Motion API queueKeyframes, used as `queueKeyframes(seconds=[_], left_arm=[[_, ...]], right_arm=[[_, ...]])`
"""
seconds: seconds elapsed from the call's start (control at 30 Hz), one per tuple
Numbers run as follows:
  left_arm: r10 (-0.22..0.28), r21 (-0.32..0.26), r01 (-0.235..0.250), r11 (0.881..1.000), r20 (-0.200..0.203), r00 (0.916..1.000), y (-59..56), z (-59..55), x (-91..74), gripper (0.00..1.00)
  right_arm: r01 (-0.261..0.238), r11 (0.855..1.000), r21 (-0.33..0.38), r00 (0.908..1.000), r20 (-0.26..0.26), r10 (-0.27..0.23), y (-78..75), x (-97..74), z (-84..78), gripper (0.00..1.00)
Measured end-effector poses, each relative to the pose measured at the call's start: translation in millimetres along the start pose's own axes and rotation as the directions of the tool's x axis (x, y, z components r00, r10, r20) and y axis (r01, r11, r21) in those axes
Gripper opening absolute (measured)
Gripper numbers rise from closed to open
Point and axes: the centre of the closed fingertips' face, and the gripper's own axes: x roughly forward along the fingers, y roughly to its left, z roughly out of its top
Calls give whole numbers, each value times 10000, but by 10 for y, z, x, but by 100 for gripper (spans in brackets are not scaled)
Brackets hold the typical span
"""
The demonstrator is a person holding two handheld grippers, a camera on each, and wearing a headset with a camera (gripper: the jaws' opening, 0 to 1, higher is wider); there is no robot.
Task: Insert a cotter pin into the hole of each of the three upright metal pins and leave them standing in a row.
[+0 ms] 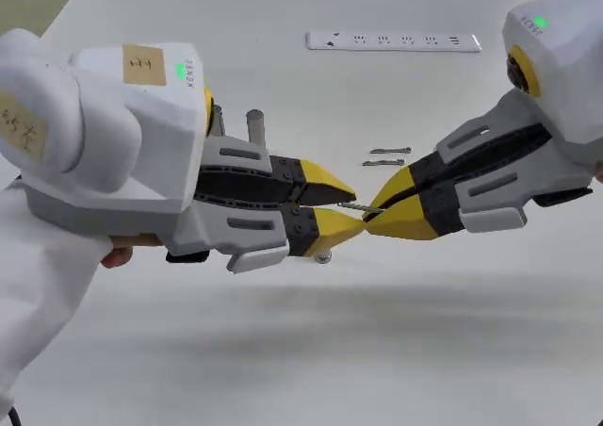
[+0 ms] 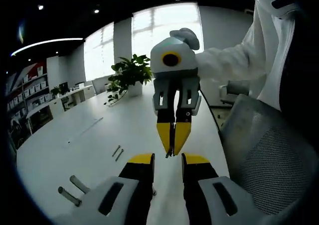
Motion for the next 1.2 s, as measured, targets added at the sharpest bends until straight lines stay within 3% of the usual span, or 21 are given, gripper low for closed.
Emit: queueKeyframes(seconds=[0.1,0.23,0.4,0.47,0.7,0.97,1.2], left_arm=[[151,-102,-152,9998,-98,9998,64,-73,-1,22],[398,-362,-412,9985,-386,9985,195,-235,-4,26],[456,-581,-476,9972,-361,9983,313,-330,7,26],[439,-917,-445,9948,-84,9990,346,-321,16,26],[488,-1074,-508,9929,-211,9986,448,-443,51,24],[196,-1006,-261,9946,-656,9977,429,-609,130,19],[36,-1039,-120,9945,-798,9968,416,-653,174,14]], right_arm=[[142,9998,134,9987,-493,-135,-63,10,-108,0],[601,9971,469,9852,-1632,-517,-191,27,-353,0],[698,9965,451,9807,-1861,-603,-287,75,-436,0],[676,9967,448,9793,-1940,-577,-313,100,-459,0],[623,9970,452,9710,-2337,-500,-371,179,-579,0],[488,9983,330,9670,-2517,-389,-378,250,-589,0],[373,9987,350,9690,-2454,-276,-389,308,-584,0]])
